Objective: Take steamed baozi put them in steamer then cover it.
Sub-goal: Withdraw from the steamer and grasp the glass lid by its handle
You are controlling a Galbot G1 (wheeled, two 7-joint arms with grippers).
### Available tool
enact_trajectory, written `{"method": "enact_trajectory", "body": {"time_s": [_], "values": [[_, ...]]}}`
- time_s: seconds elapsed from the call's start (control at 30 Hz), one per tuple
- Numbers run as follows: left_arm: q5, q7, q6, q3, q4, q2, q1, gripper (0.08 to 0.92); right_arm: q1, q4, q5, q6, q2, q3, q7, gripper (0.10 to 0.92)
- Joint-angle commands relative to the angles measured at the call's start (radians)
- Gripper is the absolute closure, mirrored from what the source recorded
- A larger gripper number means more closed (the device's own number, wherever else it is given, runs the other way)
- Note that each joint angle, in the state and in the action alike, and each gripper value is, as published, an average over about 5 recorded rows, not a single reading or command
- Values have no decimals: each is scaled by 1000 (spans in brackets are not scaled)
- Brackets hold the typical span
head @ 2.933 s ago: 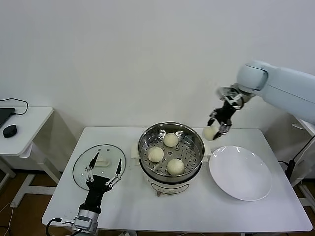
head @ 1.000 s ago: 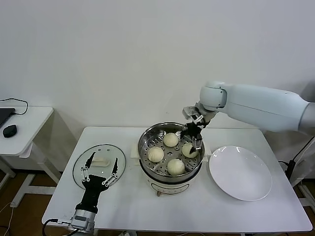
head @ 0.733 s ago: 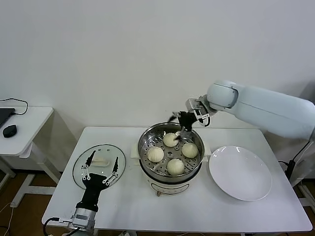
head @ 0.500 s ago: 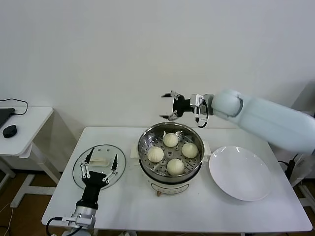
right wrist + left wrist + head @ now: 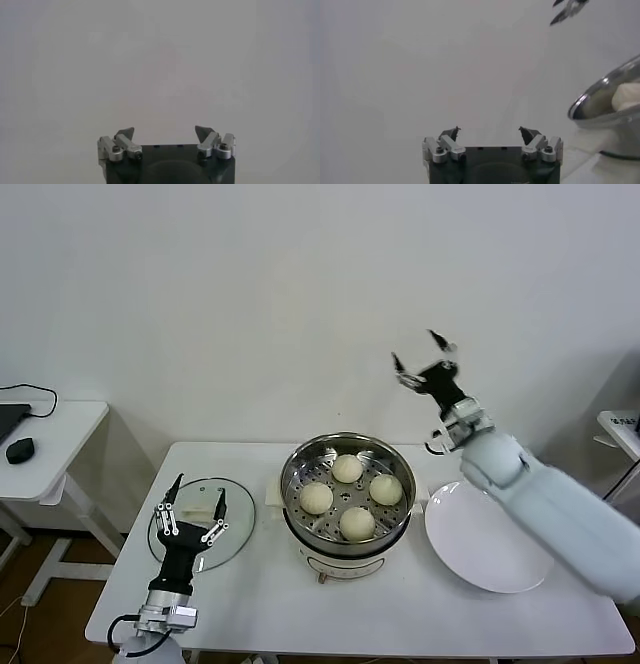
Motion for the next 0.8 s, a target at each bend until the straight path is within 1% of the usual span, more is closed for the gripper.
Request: {"method": "enact_trajectory", "body": {"time_s": [0.03,0.23,0.37,0.47,0.63,0.8], "values": [[453,-23,1,-43,171,15,-43,177,-617,68,-55,59,56,560,81,203],[670,-18,61,-62,248,36,-49,177,-740,101,-74,83,118,645,27,203],[766,-18,70,-59,328,57,-74,177,-779,113,-94,96,157,670,2,203],[786,-15,70,-47,386,68,-98,177,-792,115,-105,101,180,677,-8,203],[783,12,64,-30,434,75,-126,177,-799,112,-125,102,209,678,-14,203],[764,-20,64,-20,486,66,-174,177,-807,110,-139,103,227,675,-20,203]]}}
